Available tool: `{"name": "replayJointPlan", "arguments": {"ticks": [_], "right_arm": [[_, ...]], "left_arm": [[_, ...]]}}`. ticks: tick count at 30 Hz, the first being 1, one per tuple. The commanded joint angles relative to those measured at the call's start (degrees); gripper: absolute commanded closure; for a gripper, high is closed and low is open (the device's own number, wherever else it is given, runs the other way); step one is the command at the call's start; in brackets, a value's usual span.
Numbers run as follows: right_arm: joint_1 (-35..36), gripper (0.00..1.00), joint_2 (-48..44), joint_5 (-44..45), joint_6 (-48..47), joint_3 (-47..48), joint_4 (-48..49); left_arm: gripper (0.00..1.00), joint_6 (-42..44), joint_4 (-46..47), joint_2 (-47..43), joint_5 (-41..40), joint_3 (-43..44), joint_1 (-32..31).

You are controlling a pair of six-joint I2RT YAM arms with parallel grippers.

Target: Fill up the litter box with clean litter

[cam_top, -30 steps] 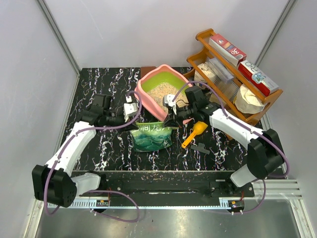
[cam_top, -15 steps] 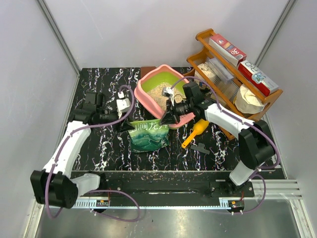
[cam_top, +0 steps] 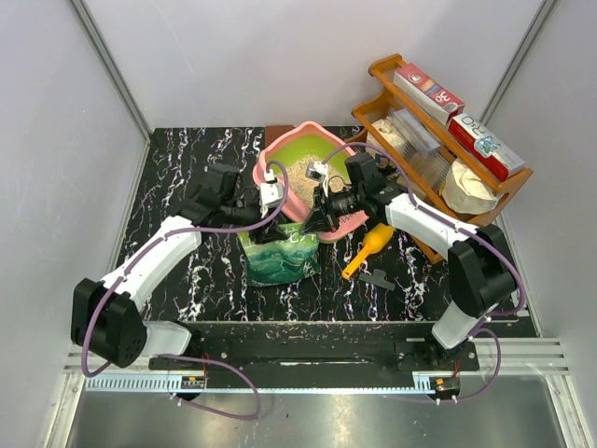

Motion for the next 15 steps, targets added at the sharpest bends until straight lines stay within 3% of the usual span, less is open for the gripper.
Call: {"name": "replayJointPlan", "arguments": {"ticks": [1,10,15], "right_arm": [[-0.6,1.0,-2.5,0.0,1.5,2.2,3.2],[-0.6,1.0,-3.1,1.0,1.6,1.1,3.6],[-0.6,1.0,-3.2,1.1,1.7,1.0,3.4]], "left_arm": [[0.51,-2.0,5.1,2.1,-0.7,4.3,-0.8],[0.68,-3.6,4.4,6.3,1.5,6.8,-2.2],[0.9,-3.0,1.1,7.7,2.2,7.9,-2.2]]}}
